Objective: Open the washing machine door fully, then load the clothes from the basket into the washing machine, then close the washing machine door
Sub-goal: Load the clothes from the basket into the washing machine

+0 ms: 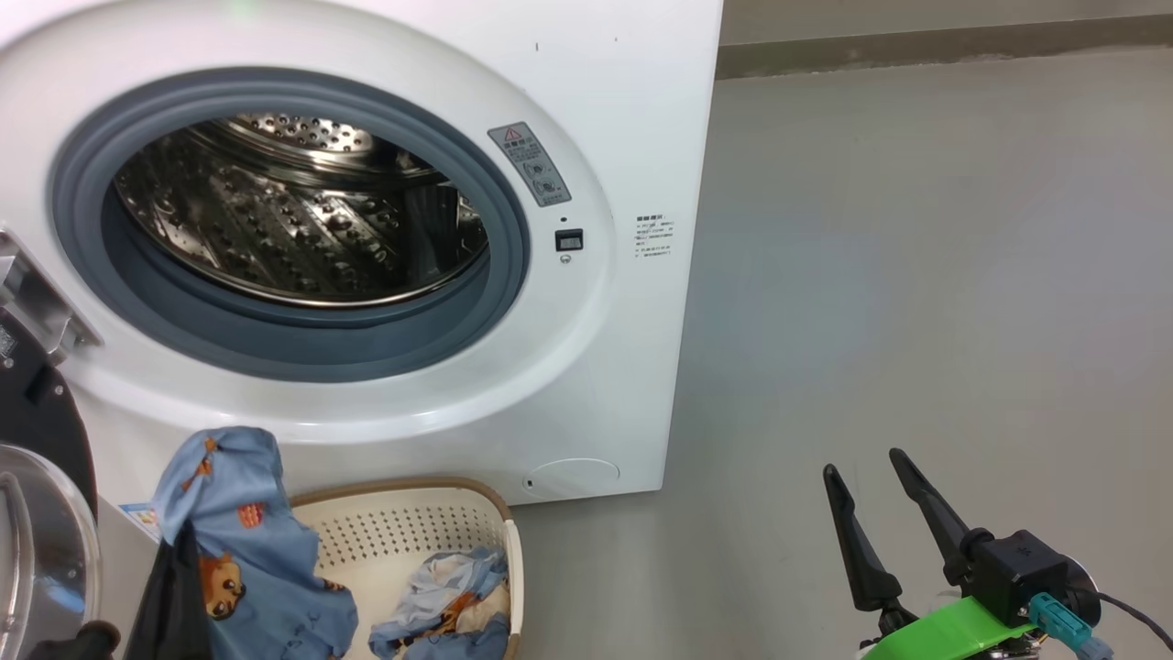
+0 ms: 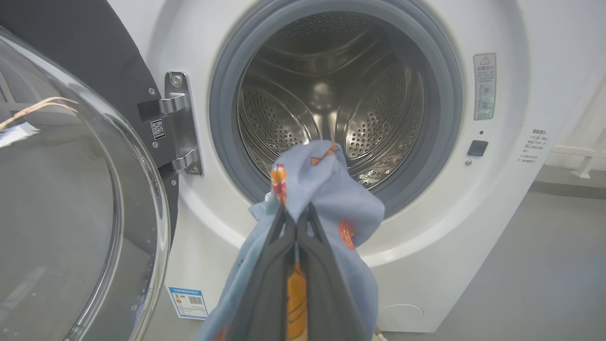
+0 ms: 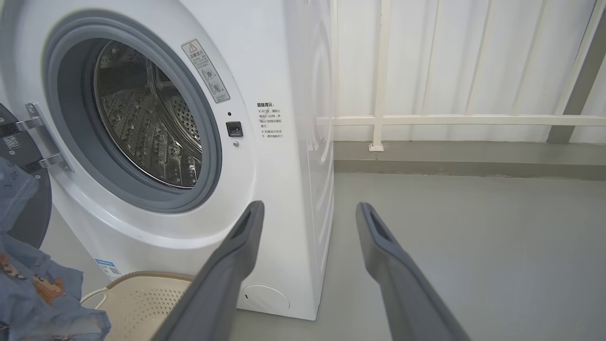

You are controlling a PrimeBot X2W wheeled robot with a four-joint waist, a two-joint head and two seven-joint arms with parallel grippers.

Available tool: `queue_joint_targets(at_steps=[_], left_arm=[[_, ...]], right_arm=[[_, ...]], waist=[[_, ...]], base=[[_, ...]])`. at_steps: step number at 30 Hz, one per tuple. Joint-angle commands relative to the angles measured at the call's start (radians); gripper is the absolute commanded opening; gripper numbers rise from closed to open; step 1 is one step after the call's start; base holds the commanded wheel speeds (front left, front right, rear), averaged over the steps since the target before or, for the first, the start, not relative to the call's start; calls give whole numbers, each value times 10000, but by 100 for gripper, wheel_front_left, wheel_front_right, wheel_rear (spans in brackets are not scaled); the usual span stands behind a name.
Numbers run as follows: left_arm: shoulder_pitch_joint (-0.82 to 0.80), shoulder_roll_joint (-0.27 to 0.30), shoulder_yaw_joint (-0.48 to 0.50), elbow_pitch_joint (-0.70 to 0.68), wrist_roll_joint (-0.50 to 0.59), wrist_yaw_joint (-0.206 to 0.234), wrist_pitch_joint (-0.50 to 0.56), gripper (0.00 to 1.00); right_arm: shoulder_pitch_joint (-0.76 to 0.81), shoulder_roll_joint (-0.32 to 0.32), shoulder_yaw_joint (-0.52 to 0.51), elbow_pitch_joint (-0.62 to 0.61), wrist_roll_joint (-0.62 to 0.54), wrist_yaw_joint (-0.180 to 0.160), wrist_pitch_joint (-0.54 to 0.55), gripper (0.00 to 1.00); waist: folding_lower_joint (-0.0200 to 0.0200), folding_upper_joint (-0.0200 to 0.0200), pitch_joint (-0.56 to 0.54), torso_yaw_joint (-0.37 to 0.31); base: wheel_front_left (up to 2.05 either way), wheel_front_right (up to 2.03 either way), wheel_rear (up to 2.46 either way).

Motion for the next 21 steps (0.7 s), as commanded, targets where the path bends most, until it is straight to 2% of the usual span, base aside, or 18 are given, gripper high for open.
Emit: queue_joint_targets(at_steps=[1, 21], left_arm=[[-124, 111, 312, -314, 20, 86, -89, 0], [-959, 101, 287, 91, 226, -181, -89, 0]], right_arm=[[-34, 9, 240, -266, 37, 14, -47, 100], [-304, 9, 274, -377, 142, 14, -47, 100]], waist=[[0, -1, 32, -3], [0, -1, 908, -95]], base=[[0, 0, 0], [0, 0, 0]])
